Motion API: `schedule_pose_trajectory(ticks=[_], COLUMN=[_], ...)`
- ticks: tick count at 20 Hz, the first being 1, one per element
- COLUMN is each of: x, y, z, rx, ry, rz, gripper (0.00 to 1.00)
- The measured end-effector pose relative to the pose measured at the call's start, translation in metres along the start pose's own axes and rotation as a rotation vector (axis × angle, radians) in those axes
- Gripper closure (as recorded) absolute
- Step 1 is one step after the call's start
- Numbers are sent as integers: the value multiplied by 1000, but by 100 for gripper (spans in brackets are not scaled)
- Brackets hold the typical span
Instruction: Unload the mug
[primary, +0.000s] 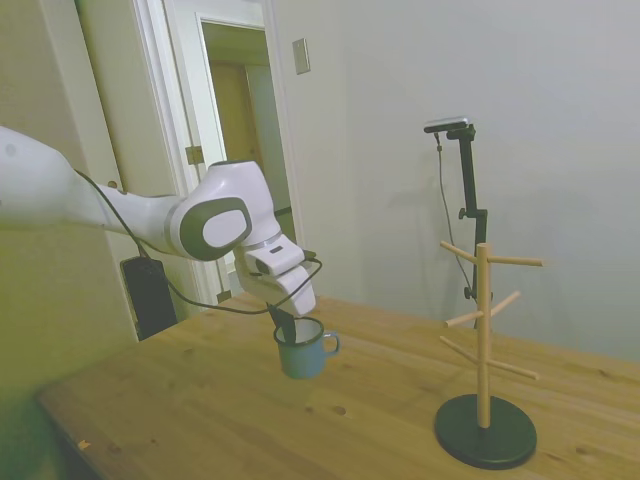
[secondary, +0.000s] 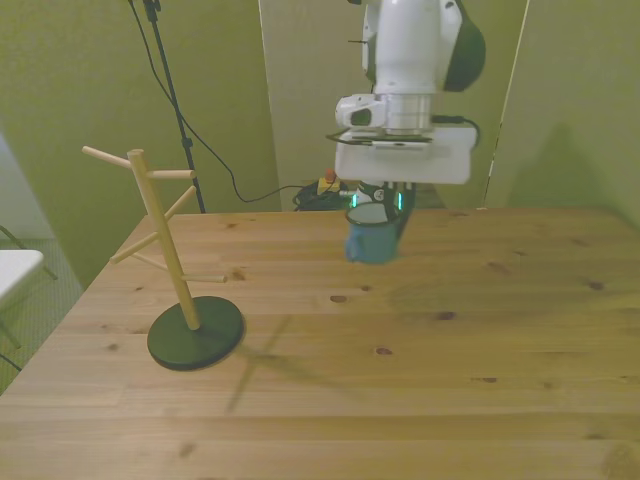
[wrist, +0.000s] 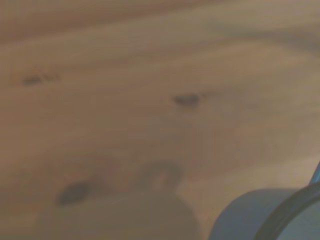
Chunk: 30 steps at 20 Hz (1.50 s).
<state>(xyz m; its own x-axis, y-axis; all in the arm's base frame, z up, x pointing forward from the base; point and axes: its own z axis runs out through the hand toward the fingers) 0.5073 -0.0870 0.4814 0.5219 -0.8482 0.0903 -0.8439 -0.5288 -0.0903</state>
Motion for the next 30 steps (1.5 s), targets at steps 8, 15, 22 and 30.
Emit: schedule_pose_trajectory(ticks=[8, 15, 22, 30], x=[47, 64, 69, 66], y=[8, -2, -5, 0], z=[38, 72, 91, 106], rx=[-84, -56, -53, -51], ry=[1, 72, 93, 94], rz=[-21, -2, 23, 39], gripper=[100, 100, 100, 100])
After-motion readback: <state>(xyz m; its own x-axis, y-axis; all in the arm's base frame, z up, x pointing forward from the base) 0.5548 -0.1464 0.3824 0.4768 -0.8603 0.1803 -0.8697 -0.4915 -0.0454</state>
